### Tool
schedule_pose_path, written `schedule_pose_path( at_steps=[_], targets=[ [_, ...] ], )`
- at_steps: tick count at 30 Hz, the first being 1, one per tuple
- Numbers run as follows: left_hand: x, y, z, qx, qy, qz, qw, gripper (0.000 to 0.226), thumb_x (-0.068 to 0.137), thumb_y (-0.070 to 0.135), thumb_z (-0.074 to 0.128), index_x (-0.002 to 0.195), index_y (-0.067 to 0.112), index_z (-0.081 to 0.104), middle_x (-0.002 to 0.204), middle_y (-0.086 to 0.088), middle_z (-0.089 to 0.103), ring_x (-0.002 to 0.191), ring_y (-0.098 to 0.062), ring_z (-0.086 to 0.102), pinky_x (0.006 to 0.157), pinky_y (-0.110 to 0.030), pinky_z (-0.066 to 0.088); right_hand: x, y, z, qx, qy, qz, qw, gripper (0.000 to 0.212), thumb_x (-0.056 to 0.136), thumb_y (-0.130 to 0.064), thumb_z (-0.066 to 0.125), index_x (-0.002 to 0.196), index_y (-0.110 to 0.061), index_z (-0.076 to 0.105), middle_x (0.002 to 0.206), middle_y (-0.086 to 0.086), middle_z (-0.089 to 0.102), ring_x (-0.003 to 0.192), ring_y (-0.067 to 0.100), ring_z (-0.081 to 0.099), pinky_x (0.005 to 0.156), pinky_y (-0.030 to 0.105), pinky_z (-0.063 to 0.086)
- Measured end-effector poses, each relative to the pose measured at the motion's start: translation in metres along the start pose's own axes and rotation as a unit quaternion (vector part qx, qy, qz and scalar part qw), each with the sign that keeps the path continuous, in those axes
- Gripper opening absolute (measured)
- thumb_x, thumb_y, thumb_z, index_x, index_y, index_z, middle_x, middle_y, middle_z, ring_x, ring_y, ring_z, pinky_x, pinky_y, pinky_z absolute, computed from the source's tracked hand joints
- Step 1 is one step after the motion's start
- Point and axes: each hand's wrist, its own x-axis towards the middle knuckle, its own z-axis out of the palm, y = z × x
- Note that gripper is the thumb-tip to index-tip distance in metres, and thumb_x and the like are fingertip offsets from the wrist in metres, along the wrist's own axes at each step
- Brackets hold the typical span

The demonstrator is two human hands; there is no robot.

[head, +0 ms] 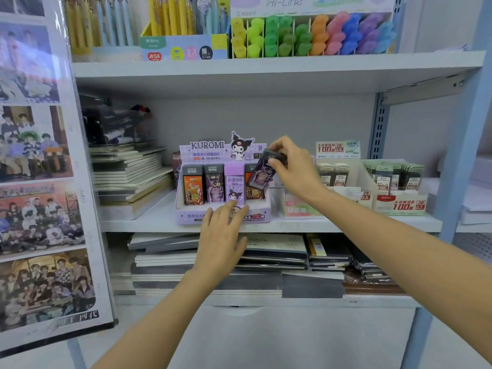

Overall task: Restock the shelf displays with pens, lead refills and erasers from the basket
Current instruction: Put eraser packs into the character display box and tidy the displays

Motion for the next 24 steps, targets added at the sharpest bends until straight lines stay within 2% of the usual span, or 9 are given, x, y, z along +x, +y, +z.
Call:
schedule_pose_path(
  at_steps=[4, 7, 11, 13, 16, 19, 24],
  targets=[
    [0.000, -0.004, 0.003, 0.048, 0.004, 0.012, 0.999, 0.065, 0.088, 0.024, 0.060, 0.148, 0.027, 0.034, 0.153, -0.005, 0.031, 0.139, -0.024, 0.031, 0.119, -0.045, 0.014, 0.000, 0.005, 0.018, -0.033, -0.059, -0.014, 0.998, 0.016, 0.094, -0.006, 0.057, 0.110, -0.010, 0.054, 0.104, 0.007, 0.068, 0.093, 0.020, 0.062, 0.079, 0.028, 0.047],
    [0.001, -0.007, 0.005, 0.061, 0.004, 0.020, 0.998, 0.066, 0.087, 0.024, 0.060, 0.148, 0.028, 0.034, 0.153, -0.005, 0.032, 0.138, -0.024, 0.032, 0.118, -0.044, 0.017, 0.004, 0.010, 0.020, -0.061, -0.103, -0.012, 0.993, 0.018, 0.094, -0.007, 0.058, 0.110, -0.012, 0.054, 0.102, 0.009, 0.067, 0.089, 0.021, 0.062, 0.078, 0.030, 0.049],
    [0.002, -0.008, 0.004, 0.057, 0.008, 0.025, 0.998, 0.066, 0.086, 0.023, 0.060, 0.147, 0.027, 0.036, 0.151, -0.005, 0.035, 0.136, -0.024, 0.035, 0.116, -0.044, 0.021, 0.019, 0.014, 0.020, -0.096, -0.140, -0.027, 0.985, 0.018, 0.094, -0.008, 0.058, 0.111, -0.012, 0.056, 0.101, 0.009, 0.067, 0.079, 0.021, 0.057, 0.073, 0.027, 0.039],
    [0.001, -0.007, 0.004, 0.056, 0.009, 0.023, 0.998, 0.066, 0.086, 0.023, 0.060, 0.147, 0.027, 0.035, 0.150, -0.005, 0.035, 0.135, -0.024, 0.035, 0.116, -0.044, 0.020, 0.026, 0.013, 0.024, -0.113, -0.143, -0.034, 0.983, 0.018, 0.095, -0.008, 0.057, 0.112, -0.012, 0.056, 0.099, 0.007, 0.066, 0.081, 0.023, 0.056, 0.072, 0.027, 0.037],
    [0.001, -0.006, 0.002, 0.057, 0.007, 0.022, 0.998, 0.066, 0.087, 0.024, 0.058, 0.148, 0.027, 0.034, 0.151, -0.005, 0.033, 0.136, -0.024, 0.034, 0.116, -0.043, 0.019, 0.031, 0.010, 0.033, -0.130, -0.122, -0.045, 0.983, 0.021, 0.095, -0.006, 0.056, 0.115, -0.013, 0.056, 0.104, 0.008, 0.067, 0.091, 0.025, 0.061, 0.079, 0.035, 0.049],
    [0.000, -0.006, 0.002, 0.058, 0.007, 0.023, 0.998, 0.066, 0.087, 0.024, 0.058, 0.148, 0.027, 0.033, 0.150, -0.005, 0.033, 0.135, -0.024, 0.034, 0.116, -0.043, 0.019, 0.031, 0.011, 0.037, -0.131, -0.096, -0.041, 0.986, 0.020, 0.095, -0.004, 0.056, 0.113, -0.013, 0.057, 0.109, 0.011, 0.066, 0.097, 0.028, 0.061, 0.086, 0.042, 0.051],
    [-0.001, -0.007, 0.001, 0.057, 0.007, 0.022, 0.998, 0.067, 0.085, 0.023, 0.061, 0.147, 0.025, 0.036, 0.148, -0.006, 0.037, 0.132, -0.025, 0.038, 0.114, -0.043, 0.020, 0.030, 0.014, 0.033, -0.137, -0.099, -0.020, 0.985, 0.019, 0.095, -0.009, 0.057, 0.113, -0.013, 0.056, 0.109, 0.012, 0.067, 0.097, 0.028, 0.061, 0.085, 0.040, 0.051]
  ],
)
